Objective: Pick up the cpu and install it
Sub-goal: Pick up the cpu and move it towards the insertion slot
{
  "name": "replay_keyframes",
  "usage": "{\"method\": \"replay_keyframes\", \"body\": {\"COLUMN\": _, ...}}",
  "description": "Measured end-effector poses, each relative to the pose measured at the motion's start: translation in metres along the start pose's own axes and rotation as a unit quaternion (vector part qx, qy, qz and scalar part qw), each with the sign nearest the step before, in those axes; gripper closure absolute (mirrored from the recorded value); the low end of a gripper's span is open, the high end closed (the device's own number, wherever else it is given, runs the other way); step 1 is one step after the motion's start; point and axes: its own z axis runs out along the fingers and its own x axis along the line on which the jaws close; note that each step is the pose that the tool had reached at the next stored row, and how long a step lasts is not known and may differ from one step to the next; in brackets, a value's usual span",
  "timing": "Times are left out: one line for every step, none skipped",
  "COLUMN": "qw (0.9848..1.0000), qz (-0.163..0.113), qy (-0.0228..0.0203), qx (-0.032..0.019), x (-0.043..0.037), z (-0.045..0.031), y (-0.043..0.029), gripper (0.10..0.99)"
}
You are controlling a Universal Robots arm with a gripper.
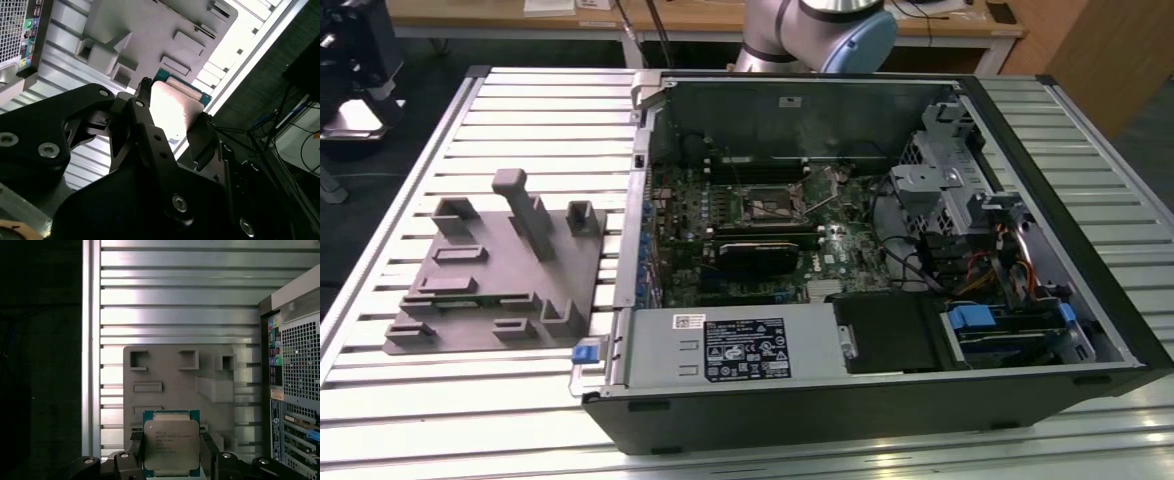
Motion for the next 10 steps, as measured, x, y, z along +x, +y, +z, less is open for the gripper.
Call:
{"method": "replay_keyframes", "body": {"qw": 1.0000, "qz": 0.000, "qy": 0.0000, "qx": 0.0000, "x": -0.0018, "z": 0.0000, "y": 0.0001, "gripper": 0.549}}
{"method": "replay_keyframes", "body": {"qw": 1.0000, "qz": 0.000, "qy": 0.0000, "qx": 0.0000, "x": -0.0036, "z": 0.0001, "y": 0.0001, "gripper": 0.549}}
{"method": "replay_keyframes", "body": {"qw": 1.0000, "qz": 0.000, "qy": 0.0000, "qx": 0.0000, "x": -0.0055, "z": 0.0001, "y": 0.0002, "gripper": 0.549}}
{"method": "replay_keyframes", "body": {"qw": 1.0000, "qz": 0.000, "qy": 0.0001, "qx": 0.0000, "x": -0.0075, "z": 0.0001, "y": 0.0002, "gripper": 0.549}}
{"method": "replay_keyframes", "body": {"qw": 1.0000, "qz": 0.000, "qy": 0.0000, "qx": 0.0000, "x": -0.0097, "z": 0.0002, "y": 0.0003, "gripper": 0.549}}
{"method": "replay_keyframes", "body": {"qw": 1.0000, "qz": 0.000, "qy": 0.0000, "qx": 0.0000, "x": -0.0119, "z": 0.0003, "y": 0.0003, "gripper": 0.549}}
{"method": "replay_keyframes", "body": {"qw": 1.0000, "qz": 0.000, "qy": 0.0000, "qx": 0.0000, "x": -0.0140, "z": 0.0004, "y": 0.0004, "gripper": 0.549}}
{"method": "replay_keyframes", "body": {"qw": 1.0000, "qz": 0.000, "qy": 0.0000, "qx": 0.0000, "x": -0.0162, "z": 0.0004, "y": 0.0004, "gripper": 0.549}}
{"method": "replay_keyframes", "body": {"qw": 1.0000, "qz": 0.000, "qy": 0.0000, "qx": 0.0000, "x": -0.0185, "z": 0.0005, "y": 0.0005, "gripper": 0.549}}
{"method": "replay_keyframes", "body": {"qw": 1.0000, "qz": 0.000, "qy": 0.0000, "qx": 0.0000, "x": -0.0207, "z": 0.0005, "y": 0.0006, "gripper": 0.549}}
